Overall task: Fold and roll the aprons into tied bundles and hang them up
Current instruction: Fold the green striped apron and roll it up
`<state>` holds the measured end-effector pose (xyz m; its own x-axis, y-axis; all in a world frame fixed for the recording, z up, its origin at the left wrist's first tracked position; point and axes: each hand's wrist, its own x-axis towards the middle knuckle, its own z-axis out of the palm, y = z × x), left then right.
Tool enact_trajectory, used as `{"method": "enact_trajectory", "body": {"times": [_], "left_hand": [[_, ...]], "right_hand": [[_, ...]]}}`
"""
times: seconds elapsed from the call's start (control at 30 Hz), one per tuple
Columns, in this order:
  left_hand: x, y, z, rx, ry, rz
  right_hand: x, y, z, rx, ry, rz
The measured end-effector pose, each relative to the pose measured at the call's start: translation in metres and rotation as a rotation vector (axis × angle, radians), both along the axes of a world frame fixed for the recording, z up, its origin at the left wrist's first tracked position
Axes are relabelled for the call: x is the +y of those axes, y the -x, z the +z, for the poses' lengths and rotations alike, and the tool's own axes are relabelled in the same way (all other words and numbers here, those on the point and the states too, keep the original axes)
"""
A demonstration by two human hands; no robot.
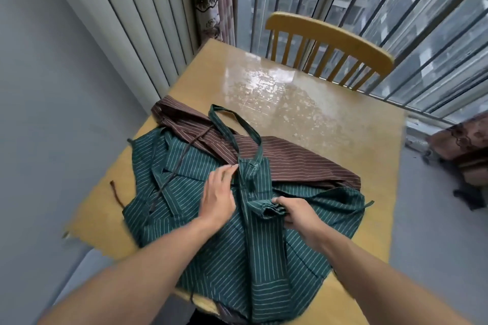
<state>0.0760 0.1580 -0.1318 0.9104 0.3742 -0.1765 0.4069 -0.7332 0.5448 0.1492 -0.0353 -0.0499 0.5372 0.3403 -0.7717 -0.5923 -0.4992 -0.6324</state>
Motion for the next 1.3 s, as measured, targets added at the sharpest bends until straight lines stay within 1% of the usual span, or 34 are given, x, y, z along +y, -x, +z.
{"method": "enact_trajectory", "body": {"times": [0.07,0.13,0.17,0.2,0.23,0.27,0.3,0.37,0.4,0.47,0.57,0.63,0.7,0.77,0.8,0.87,0.93,0.97,1.0,1.03,1.07,1.1,1.17,1.23,1.3], "left_hand": [[0.021,-0.045,0.011,-0.053,-0.349,-0.522],[0.027,-0.081,0.017,0.038,-0.598,-0.982],[0.028,-0.096,0.021,0.097,-0.691,-1.117],[0.029,-0.109,0.022,0.136,-0.749,-1.190],[0.030,-0.121,0.025,0.158,-0.764,-1.215],[0.030,-0.133,0.027,0.164,-0.739,-1.219],[0.031,-0.142,0.031,0.184,-0.691,-1.212],[0.034,-0.159,0.038,0.257,-0.586,-1.199],[0.035,-0.165,0.042,0.295,-0.529,-1.181],[0.034,-0.176,0.042,0.339,-0.451,-1.128],[0.035,-0.185,0.034,0.369,-0.439,-1.084],[0.038,-0.190,0.027,0.317,-0.481,-1.062],[0.041,-0.191,0.019,0.207,-0.539,-1.019],[0.044,-0.186,0.012,0.107,-0.534,-0.912],[0.047,-0.182,0.009,0.076,-0.492,-0.822],[0.053,-0.170,0.005,0.000,-0.343,-0.583],[0.062,-0.155,0.003,-0.109,-0.169,-0.278],[0.066,-0.147,0.004,-0.111,-0.066,-0.119],[0.069,-0.140,0.007,-0.061,0.049,0.018],[0.073,-0.134,0.009,0.029,0.165,0.116],[0.074,-0.129,0.010,0.127,0.292,0.167],[0.075,-0.123,0.012,0.226,0.419,0.175],[0.073,-0.111,0.015,0.407,0.661,0.098],[0.065,-0.102,0.016,0.482,0.861,0.000],[0.054,-0.097,0.015,0.488,0.994,-0.021]], "right_hand": [[-0.001,0.001,-0.008,0.072,-0.015,-0.017],[-0.003,0.002,-0.018,0.169,-0.037,-0.065],[-0.005,0.002,-0.023,0.211,-0.076,-0.083],[-0.006,0.002,-0.024,0.241,-0.117,-0.074],[-0.008,0.001,-0.027,0.256,-0.149,-0.049],[-0.008,0.000,-0.027,0.233,-0.162,-0.008],[-0.007,0.000,-0.026,0.155,-0.142,0.055],[-0.006,0.002,-0.035,-0.048,-0.020,0.167],[-0.005,0.003,-0.040,-0.096,0.033,0.210],[0.000,0.004,-0.046,-0.112,0.106,0.246],[0.004,0.010,-0.052,-0.070,0.206,0.176],[0.005,0.012,-0.056,-0.050,0.213,0.110],[0.008,0.013,-0.054,-0.059,0.196,0.071],[0.012,0.013,-0.050,-0.072,0.183,0.030],[0.015,0.011,-0.047,-0.075,0.162,-0.006],[0.024,0.006,-0.042,-0.075,0.118,-0.065],[0.032,-0.002,-0.043,-0.048,0.097,-0.046],[0.036,-0.005,-0.044,-0.033,0.108,-0.025],[0.038,-0.009,-0.047,-0.014,0.120,-0.005],[0.040,-0.012,-0.049,0.007,0.123,0.012],[0.040,-0.014,-0.049,0.017,0.118,0.034],[0.041,-0.017,-0.049,0.020,0.116,0.054],[0.042,-0.021,-0.044,0.022,0.102,0.080],[0.042,-0.023,-0.041,0.013,0.080,0.122],[0.040,-0.026,-0.041,0.000,0.077,0.158]]}}
